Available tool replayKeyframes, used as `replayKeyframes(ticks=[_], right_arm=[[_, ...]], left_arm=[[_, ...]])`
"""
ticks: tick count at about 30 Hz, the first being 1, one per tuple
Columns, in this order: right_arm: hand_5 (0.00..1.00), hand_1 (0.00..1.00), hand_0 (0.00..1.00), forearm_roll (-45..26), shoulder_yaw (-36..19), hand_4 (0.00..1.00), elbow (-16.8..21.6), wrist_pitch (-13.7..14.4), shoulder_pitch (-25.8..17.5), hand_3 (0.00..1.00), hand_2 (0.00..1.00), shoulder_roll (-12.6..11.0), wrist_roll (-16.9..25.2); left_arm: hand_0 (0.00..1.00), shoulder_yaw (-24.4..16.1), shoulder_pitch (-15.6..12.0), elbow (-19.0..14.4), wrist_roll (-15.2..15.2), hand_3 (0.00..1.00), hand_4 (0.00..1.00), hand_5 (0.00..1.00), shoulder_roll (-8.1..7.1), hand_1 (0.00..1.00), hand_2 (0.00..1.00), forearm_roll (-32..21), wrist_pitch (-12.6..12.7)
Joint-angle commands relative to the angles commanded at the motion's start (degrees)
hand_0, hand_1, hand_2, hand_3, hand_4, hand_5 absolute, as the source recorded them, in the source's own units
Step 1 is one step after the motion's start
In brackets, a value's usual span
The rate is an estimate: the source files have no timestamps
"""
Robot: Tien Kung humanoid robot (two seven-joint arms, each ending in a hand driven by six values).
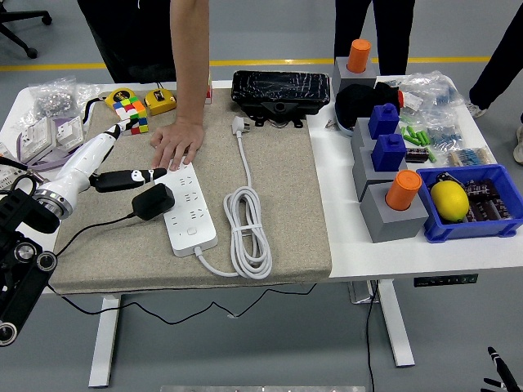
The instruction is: Pick up the plug,place it near the board,insert it into the board,press the button
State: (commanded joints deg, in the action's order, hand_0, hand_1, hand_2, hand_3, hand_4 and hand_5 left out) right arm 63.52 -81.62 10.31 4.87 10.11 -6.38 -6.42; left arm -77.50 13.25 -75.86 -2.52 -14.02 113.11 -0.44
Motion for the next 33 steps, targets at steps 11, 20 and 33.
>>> replayKeyframes(ticks=[11, 20, 33], right_arm=[[0.998, 0.746, 0.799, 0.6, -0.9, 0.998, 0.0, 0.1, -0.7, 0.763, 0.727, 0.3, -0.1], [0.998, 0.745, 0.799, 0.6, -1.3, 0.998, 0.0, 0.2, -0.3, 0.763, 0.726, 0.0, 0.0], [0.998, 0.745, 0.799, 1.2, -2.0, 0.998, 0.0, 0.3, -1.0, 0.761, 0.727, -0.5, -0.2]], left_arm=[[0.867, 2.0, -0.6, 3.5, -2.1, 0.927, 0.998, 0.292, 0.50, 0.922, 0.919, -0.7, -7.2], [0.862, 2.4, 1.0, 6.6, -1.2, 0.938, 0.998, 0.335, 1.42, 0.930, 0.922, -1.5, -6.0], [0.712, 3.4, 0.8, 9.3, -0.9, 0.832, 0.998, 0.307, 1.92, 0.753, 0.762, 0.0, -5.2]])
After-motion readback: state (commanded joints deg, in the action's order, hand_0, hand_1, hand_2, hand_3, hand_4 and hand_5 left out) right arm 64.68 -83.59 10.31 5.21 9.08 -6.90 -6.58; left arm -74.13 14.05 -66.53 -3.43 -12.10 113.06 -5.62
